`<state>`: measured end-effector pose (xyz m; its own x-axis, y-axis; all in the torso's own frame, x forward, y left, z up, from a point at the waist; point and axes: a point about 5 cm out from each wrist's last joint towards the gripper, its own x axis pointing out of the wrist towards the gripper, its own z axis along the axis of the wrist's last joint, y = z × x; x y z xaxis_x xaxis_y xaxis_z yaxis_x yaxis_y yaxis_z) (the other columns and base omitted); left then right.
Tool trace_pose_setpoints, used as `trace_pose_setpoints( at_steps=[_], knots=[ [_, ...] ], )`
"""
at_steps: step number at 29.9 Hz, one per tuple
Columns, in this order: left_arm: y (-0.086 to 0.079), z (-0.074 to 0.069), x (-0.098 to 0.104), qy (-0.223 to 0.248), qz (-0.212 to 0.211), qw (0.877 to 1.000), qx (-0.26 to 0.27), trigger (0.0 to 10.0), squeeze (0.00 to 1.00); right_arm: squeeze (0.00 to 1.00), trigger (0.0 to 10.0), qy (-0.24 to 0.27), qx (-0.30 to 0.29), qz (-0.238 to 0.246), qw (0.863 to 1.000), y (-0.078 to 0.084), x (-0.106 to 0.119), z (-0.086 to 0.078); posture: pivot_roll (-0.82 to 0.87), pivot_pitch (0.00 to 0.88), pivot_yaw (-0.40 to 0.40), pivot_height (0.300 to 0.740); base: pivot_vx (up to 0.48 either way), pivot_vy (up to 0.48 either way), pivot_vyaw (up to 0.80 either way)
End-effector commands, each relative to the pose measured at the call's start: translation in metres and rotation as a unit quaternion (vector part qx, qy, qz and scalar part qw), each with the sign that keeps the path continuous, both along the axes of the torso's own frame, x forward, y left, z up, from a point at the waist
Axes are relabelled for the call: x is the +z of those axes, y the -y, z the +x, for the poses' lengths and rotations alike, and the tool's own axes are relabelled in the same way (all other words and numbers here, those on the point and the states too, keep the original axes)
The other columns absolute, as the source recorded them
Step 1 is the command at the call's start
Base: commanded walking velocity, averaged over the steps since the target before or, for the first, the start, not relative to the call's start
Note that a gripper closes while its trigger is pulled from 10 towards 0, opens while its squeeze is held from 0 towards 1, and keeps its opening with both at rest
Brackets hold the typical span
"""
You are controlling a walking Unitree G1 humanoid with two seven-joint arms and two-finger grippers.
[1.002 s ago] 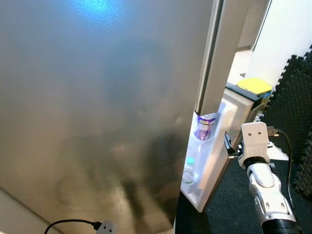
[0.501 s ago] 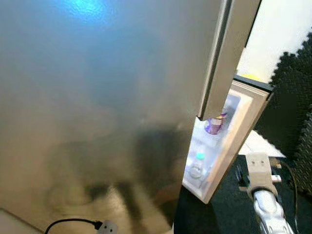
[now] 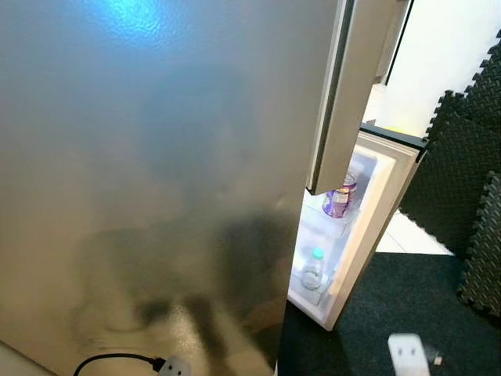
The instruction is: Restocking fridge
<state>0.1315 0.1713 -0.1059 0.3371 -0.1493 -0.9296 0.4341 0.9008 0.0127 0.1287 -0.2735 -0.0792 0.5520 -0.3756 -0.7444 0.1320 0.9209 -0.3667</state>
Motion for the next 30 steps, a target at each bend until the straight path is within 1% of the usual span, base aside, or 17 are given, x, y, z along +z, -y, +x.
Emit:
trace_pose_setpoints(
  at_steps=[1, 2, 4, 8, 10, 13, 16, 20, 27, 30],
  knots=[
    [-0.001, -0.002, -0.001, -0.005, 0.006, 1.000, -0.011, 10.0, 0.00, 0.00, 10.0, -0.021, 0.010, 0.012, 1.000, -0.006, -0.006, -0.008, -0.05, 0.000, 0.043, 0.740, 0.000, 0.000, 0.00],
    [-0.003, -0.001, 0.000, -0.003, 0.011, 1.000, -0.012, 10.0, 0.00, 0.00, 10.0, -0.045, 0.014, 0.026, 0.999, -0.012, -0.012, -0.019, -0.04, 0.000, 0.043, 0.740, 0.000, 0.000, 0.00],
    [-0.004, -0.001, 0.000, -0.003, 0.015, 1.000, -0.014, 10.0, 0.00, 0.00, 10.0, -0.061, 0.019, 0.034, 0.997, -0.017, -0.016, -0.025, -0.04, 0.000, 0.042, 0.740, 0.000, 0.000, 0.00],
    [-0.006, -0.002, 0.000, -0.008, 0.016, 1.000, -0.013, 10.0, 0.00, 0.00, 10.0, -0.075, 0.032, 0.040, 0.996, -0.022, -0.019, -0.028, -0.04, 0.000, 0.043, 0.740, 0.000, 0.000, 0.00],
    [-0.007, -0.004, -0.001, -0.010, 0.016, 1.000, -0.012, 10.0, 0.00, 0.00, 10.0, -0.080, 0.042, 0.041, 0.995, -0.024, -0.020, -0.027, -0.04, 0.000, 0.043, 0.740, 0.000, 0.000, 0.00],
    [-0.007, -0.006, -0.001, -0.015, 0.015, 1.000, -0.012, 10.0, 0.00, 0.00, 10.0, -0.083, 0.053, 0.043, 0.994, -0.026, -0.020, -0.025, -0.03, 0.000, 0.040, 0.740, 0.000, -0.390, 0.00],
    [-0.006, -0.008, -0.002, -0.019, 0.015, 1.000, -0.009, 10.0, 0.00, 0.00, 10.0, -0.079, 0.065, 0.045, 0.994, -0.029, -0.019, -0.016, -0.03, 0.000, 0.035, 0.740, 0.000, -0.472, 0.00],
    [-0.005, -0.007, -0.002, -0.017, 0.013, 1.000, -0.004, 10.0, 0.00, 0.00, 10.0, -0.075, 0.085, 0.039, 0.993, -0.029, -0.016, -0.008, -0.03, 0.000, 0.027, 0.740, 0.000, -0.472, 0.00],
    [-0.004, -0.006, -0.002, -0.017, 0.010, 1.000, -0.005, 10.0, 0.00, 0.00, 10.0, -0.079, 0.116, 0.033, 0.990, -0.031, -0.016, -0.004, -0.03, 0.000, 0.024, 0.740, 0.000, -0.472, 0.00],
    [-0.003, -0.006, -0.002, -0.018, 0.011, 1.000, -0.007, 10.0, 0.00, 0.00, 10.0, -0.081, 0.119, 0.035, 0.989, -0.031, -0.016, -0.004, -0.04, 0.000, 0.025, 0.740, 0.000, -0.472, 0.00]
  ],
)
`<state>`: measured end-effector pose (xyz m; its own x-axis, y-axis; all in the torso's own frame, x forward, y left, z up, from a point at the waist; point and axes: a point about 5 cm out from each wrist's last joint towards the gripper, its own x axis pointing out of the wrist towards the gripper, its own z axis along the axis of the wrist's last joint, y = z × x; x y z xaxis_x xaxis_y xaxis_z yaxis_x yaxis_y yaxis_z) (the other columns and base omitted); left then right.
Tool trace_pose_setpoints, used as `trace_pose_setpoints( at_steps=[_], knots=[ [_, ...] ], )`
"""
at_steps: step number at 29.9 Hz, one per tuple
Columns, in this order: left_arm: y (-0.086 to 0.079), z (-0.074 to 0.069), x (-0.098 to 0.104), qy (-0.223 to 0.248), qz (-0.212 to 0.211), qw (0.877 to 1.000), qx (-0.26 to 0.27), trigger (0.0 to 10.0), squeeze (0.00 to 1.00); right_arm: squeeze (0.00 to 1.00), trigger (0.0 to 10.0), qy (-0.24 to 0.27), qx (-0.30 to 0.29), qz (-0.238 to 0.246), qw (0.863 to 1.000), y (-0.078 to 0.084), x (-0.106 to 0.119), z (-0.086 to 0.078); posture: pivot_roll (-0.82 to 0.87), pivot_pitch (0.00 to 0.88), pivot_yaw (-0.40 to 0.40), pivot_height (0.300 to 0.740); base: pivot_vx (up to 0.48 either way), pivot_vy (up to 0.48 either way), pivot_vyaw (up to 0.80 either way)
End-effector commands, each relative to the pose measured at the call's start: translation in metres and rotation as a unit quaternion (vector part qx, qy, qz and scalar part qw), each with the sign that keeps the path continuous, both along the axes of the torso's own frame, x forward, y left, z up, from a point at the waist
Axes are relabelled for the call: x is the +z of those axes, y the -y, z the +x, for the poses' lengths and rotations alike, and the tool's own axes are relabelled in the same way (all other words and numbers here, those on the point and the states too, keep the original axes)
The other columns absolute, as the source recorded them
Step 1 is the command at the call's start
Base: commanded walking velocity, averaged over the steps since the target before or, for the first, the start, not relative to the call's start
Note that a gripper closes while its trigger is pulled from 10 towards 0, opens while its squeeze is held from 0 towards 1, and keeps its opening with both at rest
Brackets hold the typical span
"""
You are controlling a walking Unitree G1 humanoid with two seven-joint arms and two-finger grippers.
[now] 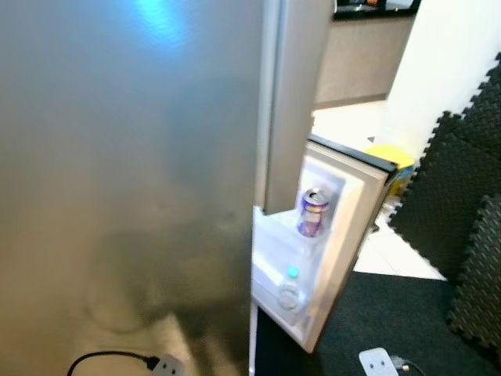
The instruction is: Restocking fridge
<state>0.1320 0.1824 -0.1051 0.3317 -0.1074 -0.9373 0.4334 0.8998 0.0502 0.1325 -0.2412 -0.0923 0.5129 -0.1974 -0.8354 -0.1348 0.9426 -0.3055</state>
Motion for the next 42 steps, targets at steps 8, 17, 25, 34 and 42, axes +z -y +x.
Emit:
trace_pose_setpoints(
  at_steps=[8, 17, 25, 34, 42],
  knots=[
    [0.0077, -0.0064, -0.0028, -0.014, -0.011, 1.000, -0.009, 10.0, 0.00, 0.00, 10.0, -0.018, 0.003, 0.004, 1.000, 0.0007, -0.0034, -0.0102, -0.04, 0.000, 0.025, 0.740, 0.000, -0.472, 0.00],
    [0.0075, -0.0061, -0.0027, -0.014, -0.010, 1.000, -0.010, 10.0, 0.00, 0.00, 10.0, -0.015, 0.012, 0.028, 0.999, -0.0037, -0.0034, -0.0075, -0.04, 0.000, 0.032, 0.740, 0.000, -0.472, 0.14],
    [0.0077, -0.0056, -0.0026, -0.011, -0.009, 1.000, -0.001, 10.0, 0.00, 0.00, 10.0, -0.014, 0.023, 0.031, 0.999, -0.0057, -0.0032, -0.0057, -0.04, 0.000, 0.030, 0.740, 0.000, -0.256, 0.80],
    [0.0086, -0.0065, -0.0030, -0.011, -0.010, 1.000, 0.000, 10.0, 0.00, 0.00, 10.0, -0.019, 0.032, 0.031, 0.999, -0.0051, -0.0032, -0.0062, -0.04, 0.000, 0.028, 0.740, 0.000, 0.000, 0.80],
    [0.0092, -0.0065, -0.0030, -0.011, -0.012, 1.000, 0.000, 10.0, 0.00, 0.00, 10.0, -0.020, 0.039, 0.030, 0.999, -0.0053, -0.0033, -0.0067, -0.04, 0.000, 0.029, 0.740, 0.000, 0.000, 0.79]
  ],
)
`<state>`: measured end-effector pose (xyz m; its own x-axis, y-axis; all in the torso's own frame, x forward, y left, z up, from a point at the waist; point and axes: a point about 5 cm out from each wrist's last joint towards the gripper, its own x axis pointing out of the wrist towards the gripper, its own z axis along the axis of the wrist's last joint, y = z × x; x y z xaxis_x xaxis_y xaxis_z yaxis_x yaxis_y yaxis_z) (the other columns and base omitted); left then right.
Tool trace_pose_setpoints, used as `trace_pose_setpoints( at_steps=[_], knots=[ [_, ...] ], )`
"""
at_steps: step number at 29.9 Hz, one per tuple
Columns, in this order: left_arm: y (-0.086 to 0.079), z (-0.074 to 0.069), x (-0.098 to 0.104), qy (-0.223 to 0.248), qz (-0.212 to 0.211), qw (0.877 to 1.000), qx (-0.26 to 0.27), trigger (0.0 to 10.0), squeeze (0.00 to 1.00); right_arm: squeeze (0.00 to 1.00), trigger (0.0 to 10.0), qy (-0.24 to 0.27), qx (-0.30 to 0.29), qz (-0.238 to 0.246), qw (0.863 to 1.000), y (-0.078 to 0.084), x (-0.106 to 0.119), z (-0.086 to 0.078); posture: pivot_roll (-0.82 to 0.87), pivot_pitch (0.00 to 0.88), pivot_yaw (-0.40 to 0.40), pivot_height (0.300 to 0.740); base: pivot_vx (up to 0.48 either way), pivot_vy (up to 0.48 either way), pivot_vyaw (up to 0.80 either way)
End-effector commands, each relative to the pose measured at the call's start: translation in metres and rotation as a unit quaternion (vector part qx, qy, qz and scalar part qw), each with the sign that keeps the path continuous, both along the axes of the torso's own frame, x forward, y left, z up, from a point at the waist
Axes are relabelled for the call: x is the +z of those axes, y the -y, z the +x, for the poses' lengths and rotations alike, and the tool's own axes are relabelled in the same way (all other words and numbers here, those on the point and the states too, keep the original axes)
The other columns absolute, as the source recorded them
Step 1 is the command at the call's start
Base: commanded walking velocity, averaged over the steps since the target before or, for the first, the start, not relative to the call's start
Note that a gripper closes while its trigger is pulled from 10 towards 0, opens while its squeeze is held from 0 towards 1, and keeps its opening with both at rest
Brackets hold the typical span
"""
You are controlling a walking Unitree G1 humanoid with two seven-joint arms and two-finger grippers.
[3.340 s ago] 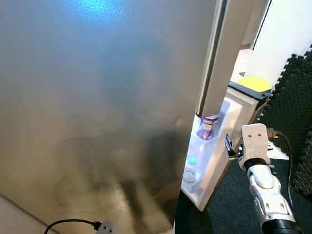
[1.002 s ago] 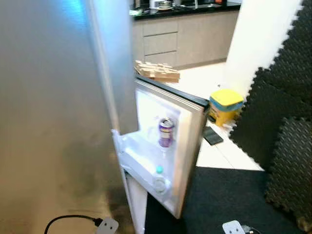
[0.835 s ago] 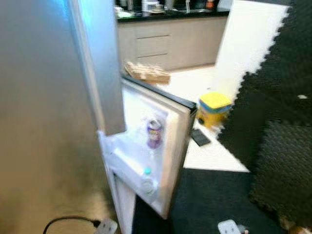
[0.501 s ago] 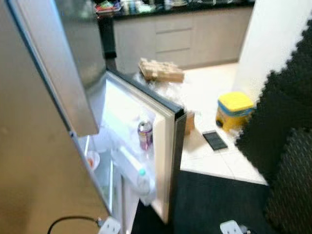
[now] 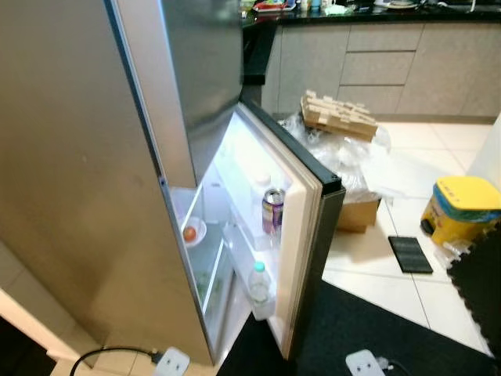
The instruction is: Restocking fridge
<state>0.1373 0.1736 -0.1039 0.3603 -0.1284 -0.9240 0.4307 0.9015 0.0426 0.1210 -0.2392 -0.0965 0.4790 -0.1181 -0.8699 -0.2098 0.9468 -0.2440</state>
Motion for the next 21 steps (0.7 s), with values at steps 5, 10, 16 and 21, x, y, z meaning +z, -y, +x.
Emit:
trace_pose_setpoints(
  at_steps=[5, 10, 16, 21],
  knots=[
    [0.001, -0.011, -0.004, -0.025, -0.001, 1.000, -0.002, 10.0, 0.00, 0.00, 10.0, 0.006, 0.009, 0.003, 1.000, -0.004, 0.001, 0.005, -0.04, 0.000, 0.030, 0.740, 0.000, 0.000, 0.79],
    [0.001, -0.011, -0.004, -0.025, -0.001, 1.000, -0.003, 10.0, 0.00, 0.00, 10.0, 0.010, 0.017, 0.001, 1.000, -0.005, 0.001, 0.008, -0.04, 0.000, 0.032, 0.740, 0.000, 0.000, 0.79],
    [0.002, -0.011, -0.004, -0.026, -0.004, 1.000, -0.007, 10.0, 0.00, 0.00, 10.0, 0.017, 0.027, -0.001, 0.999, -0.006, 0.003, 0.013, -0.04, 0.000, 0.030, 0.740, 0.000, 0.000, 0.79],
    [0.003, -0.011, -0.004, -0.026, -0.006, 1.000, -0.007, 10.0, 0.00, 0.00, 10.0, 0.019, 0.031, -0.002, 0.999, -0.005, 0.004, 0.015, -0.04, 0.000, 0.027, 0.740, 0.000, 0.000, 0.79]
  ],
)
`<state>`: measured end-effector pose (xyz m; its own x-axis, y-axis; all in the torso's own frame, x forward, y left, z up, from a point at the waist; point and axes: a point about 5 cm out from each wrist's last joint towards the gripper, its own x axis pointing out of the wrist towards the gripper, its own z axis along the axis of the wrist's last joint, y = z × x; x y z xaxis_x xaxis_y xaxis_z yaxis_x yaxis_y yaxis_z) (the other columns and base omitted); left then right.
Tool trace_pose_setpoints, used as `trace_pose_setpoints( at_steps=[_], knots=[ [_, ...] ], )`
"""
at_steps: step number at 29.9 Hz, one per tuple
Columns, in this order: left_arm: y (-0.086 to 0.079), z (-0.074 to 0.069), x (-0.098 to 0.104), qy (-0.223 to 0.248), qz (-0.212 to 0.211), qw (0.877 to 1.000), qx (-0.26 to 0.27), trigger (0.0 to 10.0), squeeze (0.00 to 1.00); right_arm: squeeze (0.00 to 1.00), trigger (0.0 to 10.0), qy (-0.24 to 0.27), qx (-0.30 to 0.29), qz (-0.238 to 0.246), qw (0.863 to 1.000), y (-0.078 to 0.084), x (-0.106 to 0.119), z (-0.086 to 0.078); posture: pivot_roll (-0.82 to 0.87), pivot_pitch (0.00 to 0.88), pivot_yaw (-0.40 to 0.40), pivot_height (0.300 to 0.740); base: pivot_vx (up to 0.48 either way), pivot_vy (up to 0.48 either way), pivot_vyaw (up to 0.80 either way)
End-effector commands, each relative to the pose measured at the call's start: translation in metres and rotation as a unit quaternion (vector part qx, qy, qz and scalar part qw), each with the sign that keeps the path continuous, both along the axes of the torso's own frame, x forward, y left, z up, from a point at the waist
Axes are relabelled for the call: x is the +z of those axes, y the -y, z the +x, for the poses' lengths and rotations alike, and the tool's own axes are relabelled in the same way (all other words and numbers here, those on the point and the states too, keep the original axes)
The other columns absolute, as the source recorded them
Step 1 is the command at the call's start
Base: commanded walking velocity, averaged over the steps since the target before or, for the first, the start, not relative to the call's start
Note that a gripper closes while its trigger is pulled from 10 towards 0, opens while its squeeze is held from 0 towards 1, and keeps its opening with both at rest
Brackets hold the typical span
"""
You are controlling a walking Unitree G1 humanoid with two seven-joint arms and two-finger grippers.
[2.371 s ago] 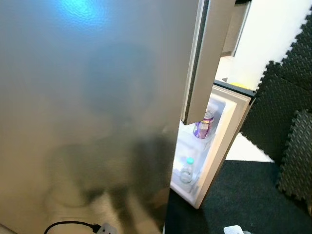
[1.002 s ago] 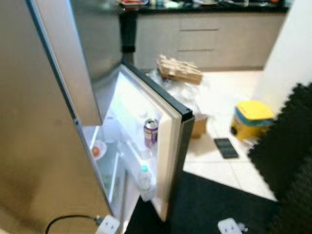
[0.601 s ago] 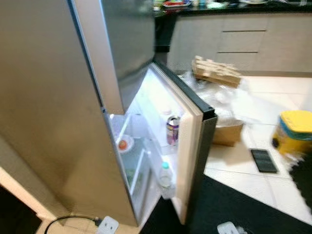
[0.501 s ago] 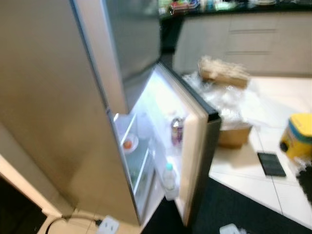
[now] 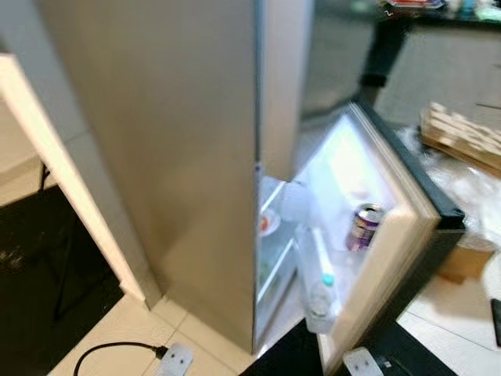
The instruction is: Restocking fridge
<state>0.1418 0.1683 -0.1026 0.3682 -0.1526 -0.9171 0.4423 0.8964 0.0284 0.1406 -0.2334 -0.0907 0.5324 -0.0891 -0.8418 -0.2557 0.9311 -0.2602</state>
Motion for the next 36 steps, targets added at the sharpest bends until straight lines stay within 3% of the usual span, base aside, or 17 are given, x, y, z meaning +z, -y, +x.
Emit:
trace_pose_setpoints(
  at_steps=[1, 10, 19, 28, 36],
  knots=[
    [-0.002, -0.015, -0.005, -0.032, 0.004, 0.999, -0.001, 10.0, 0.00, 0.00, 10.0, -0.008, 0.001, -0.001, 1.000, 0.000, -0.001, -0.004, -0.05, 0.000, 0.025, 0.740, 0.000, 0.000, 0.79],
    [-0.001, -0.014, -0.005, -0.029, 0.009, 1.000, -0.009, 10.0, 0.00, 0.00, 10.0, -0.014, 0.008, -0.009, 1.000, 0.001, -0.002, -0.005, -0.05, 0.000, 0.024, 0.740, 0.000, 0.000, 0.79],
    [0.000, -0.008, -0.004, -0.004, 0.029, 1.000, 0.007, 10.0, 0.00, 0.00, 10.0, -0.059, 0.057, -0.034, 0.996, -0.009, -0.009, -0.015, -0.04, 0.000, -0.009, 0.740, 0.000, 0.000, 0.00],
    [0.003, -0.011, -0.005, 0.013, 0.029, 0.998, 0.051, 10.0, 0.00, 0.00, 10.0, -0.060, 0.115, -0.066, 0.989, -0.014, -0.006, -0.002, 0.00, 0.000, -0.052, 0.740, 0.000, 0.000, 0.00],
    [-0.003, -0.014, -0.005, 0.026, 0.030, 0.996, 0.076, 10.0, 0.00, 0.00, 10.0, -0.036, 0.094, -0.088, 0.991, -0.001, 0.003, 0.015, 0.02, 0.038, -0.059, 0.740, 0.000, 0.000, 0.00]
  ],
)
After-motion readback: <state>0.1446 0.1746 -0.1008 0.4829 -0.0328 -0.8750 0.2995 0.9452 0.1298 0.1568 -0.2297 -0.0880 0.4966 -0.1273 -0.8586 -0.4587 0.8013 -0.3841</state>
